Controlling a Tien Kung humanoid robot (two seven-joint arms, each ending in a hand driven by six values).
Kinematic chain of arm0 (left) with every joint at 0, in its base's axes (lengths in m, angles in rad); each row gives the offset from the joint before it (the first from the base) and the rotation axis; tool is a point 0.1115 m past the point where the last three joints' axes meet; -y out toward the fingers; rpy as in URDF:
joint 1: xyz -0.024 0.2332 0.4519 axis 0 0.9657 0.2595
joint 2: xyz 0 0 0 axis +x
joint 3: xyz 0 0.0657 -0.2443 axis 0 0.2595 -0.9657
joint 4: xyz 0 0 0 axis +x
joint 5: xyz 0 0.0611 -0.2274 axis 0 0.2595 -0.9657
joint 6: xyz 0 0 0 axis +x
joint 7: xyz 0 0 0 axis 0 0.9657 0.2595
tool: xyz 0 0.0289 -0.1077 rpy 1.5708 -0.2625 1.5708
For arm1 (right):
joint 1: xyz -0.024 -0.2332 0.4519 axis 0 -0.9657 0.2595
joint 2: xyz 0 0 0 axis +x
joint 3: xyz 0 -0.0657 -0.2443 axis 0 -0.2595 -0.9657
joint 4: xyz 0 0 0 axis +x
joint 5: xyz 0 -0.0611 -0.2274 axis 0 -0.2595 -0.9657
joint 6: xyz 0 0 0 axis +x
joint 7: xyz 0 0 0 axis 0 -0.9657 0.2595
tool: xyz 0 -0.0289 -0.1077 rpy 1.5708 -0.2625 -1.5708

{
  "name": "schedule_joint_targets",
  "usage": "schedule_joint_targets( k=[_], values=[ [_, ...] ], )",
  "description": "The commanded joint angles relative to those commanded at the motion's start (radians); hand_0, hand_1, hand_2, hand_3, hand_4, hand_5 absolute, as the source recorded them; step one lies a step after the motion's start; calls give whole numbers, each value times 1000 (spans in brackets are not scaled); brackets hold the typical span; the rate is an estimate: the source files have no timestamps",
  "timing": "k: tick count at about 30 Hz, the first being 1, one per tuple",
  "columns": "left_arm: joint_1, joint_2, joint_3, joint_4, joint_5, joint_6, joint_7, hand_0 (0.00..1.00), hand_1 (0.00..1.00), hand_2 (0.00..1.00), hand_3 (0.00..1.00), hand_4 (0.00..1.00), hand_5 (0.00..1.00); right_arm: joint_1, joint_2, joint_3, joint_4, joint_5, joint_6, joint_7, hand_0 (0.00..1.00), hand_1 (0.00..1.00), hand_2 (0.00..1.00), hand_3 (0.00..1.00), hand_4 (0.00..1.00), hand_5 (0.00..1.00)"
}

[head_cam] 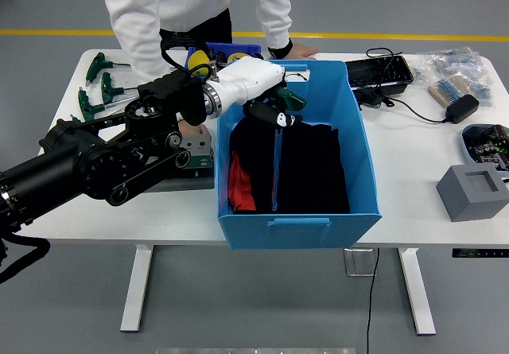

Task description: Lift tool from toolbox,place it in box,lift tool from toolbox,place it in box

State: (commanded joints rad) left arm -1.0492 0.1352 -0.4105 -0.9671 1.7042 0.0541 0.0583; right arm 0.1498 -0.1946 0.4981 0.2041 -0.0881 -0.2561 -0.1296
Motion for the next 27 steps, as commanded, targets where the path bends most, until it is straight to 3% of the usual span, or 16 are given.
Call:
schedule_joint_targets(
  k=[3, 4, 9, 10, 15, 16, 21, 22, 27],
  values=[
    [-2, -16, 12, 31, -48, 3, -14, 56, 2, 6, 53, 707, 536, -1, -1, 4, 0, -7, 0, -2, 633, 602, 672, 551, 780, 673],
    [-2, -23, 18, 44, -73, -1, -15, 124, 33, 90, 141, 784, 579, -1, -1, 6, -1, -10, 0, -2, 630, 602, 672, 551, 779, 672],
    [-5, -47, 41, 86, -161, -14, -22, 124, 33, 90, 141, 784, 579, 1, -2, 12, 0, -22, 0, -5, 630, 602, 672, 551, 779, 672],
    [-6, -50, 43, 90, -169, -18, -21, 166, 141, 228, 380, 886, 690, 2, -3, 13, 0, -25, 0, -6, 631, 603, 672, 550, 779, 672],
    [-12, -70, 58, 128, -213, -30, -24, 166, 141, 228, 380, 886, 690, 8, -4, 23, -1, -43, 2, -10, 631, 603, 672, 550, 779, 672],
    [-12, -74, 61, 137, -219, -31, -26, 295, 313, 452, 599, 953, 738, 9, -4, 25, -2, -46, 2, -11, 630, 602, 675, 549, 780, 674],
    [-14, -86, 72, 174, -233, -31, -40, 295, 313, 452, 599, 953, 738, 17, -6, 31, -3, -55, 5, -14, 630, 602, 675, 549, 780, 674],
    [-17, -89, 73, 182, -234, -29, -45, 452, 473, 591, 659, 981, 741, 20, -8, 33, -3, -60, 5, -15, 631, 604, 674, 550, 779, 674],
    [-29, -95, 56, 200, -229, -6, -72, 452, 473, 591, 659, 981, 741, 29, -12, 36, -1, -69, 6, -17, 631, 604, 674, 550, 779, 674]
  ],
)
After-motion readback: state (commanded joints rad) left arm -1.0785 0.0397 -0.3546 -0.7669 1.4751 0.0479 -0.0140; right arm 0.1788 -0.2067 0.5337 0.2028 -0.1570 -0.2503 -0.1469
